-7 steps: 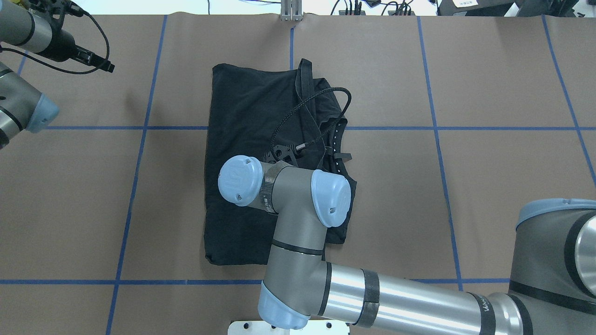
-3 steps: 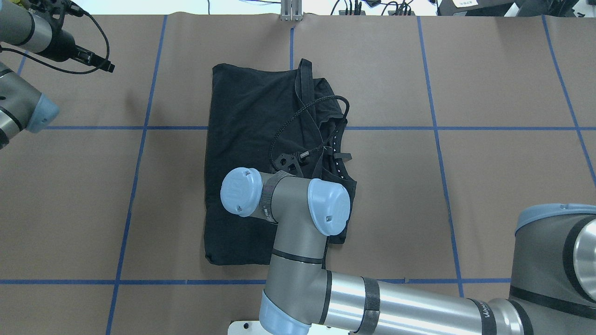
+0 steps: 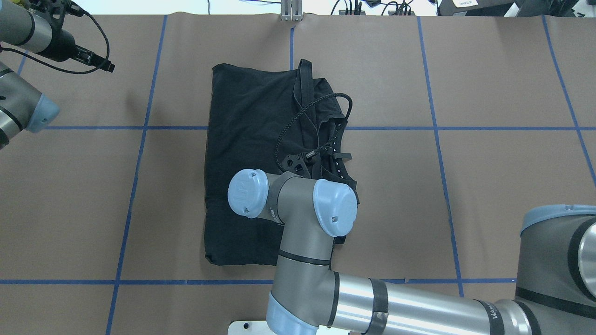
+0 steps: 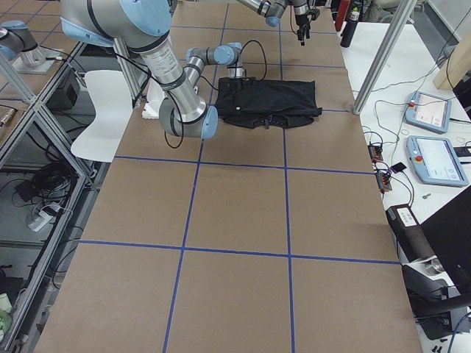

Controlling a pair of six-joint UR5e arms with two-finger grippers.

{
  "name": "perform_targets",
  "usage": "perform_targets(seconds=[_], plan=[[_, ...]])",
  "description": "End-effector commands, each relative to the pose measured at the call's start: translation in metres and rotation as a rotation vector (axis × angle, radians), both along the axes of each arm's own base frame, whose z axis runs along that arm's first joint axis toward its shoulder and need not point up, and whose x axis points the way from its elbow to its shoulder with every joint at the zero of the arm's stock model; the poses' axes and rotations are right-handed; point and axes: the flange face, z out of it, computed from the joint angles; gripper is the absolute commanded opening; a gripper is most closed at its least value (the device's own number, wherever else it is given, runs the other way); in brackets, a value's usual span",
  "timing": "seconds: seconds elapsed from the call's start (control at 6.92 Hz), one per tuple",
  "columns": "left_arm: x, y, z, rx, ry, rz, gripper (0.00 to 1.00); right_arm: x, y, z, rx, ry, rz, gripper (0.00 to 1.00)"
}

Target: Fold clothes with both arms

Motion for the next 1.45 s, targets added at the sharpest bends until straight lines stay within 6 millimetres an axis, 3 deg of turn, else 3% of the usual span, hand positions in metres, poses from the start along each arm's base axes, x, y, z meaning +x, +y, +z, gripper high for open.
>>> perform_targets(seconds=[0.0, 0.29, 0.43, 0.58, 0.72, 1.01, 1.16, 1.3], plan=[[0.000, 0.000, -0.001, 0.001, 0.000, 0.000, 1.00, 0.073, 0.020, 0.042, 0.040, 0.003, -0.075, 1.00], [0.000, 0.000, -0.001, 0.000, 0.001, -0.001, 1.00, 0.081, 0.020, 0.040, 0.041, 0.012, -0.083, 1.00], [0.000, 0.000, -0.001, 0.001, 0.000, 0.000, 1.00, 0.077, 0.016, 0.023, 0.054, -0.019, -0.079, 1.00], [0.000, 0.000, -0.001, 0.001, 0.000, 0.000, 1.00, 0.073, -0.003, -0.003, 0.088, -0.116, -0.051, 1.00], [0.000, 0.000, -0.001, 0.001, 0.000, 0.000, 1.00, 0.054, -0.029, -0.009, 0.123, -0.217, -0.016, 1.00], [0.000, 0.000, 0.000, 0.000, 0.000, 0.000, 1.00, 0.016, -0.111, -0.038, 0.176, -0.316, 0.070, 1.00], [0.000, 0.000, 0.000, 0.000, 0.000, 0.000, 1.00, 0.009, -0.143, -0.053, 0.186, -0.340, 0.099, 1.00], [0.000, 0.000, -0.001, 0.000, 0.001, -0.001, 1.00, 0.002, -0.167, -0.053, 0.206, -0.371, 0.120, 1.00]])
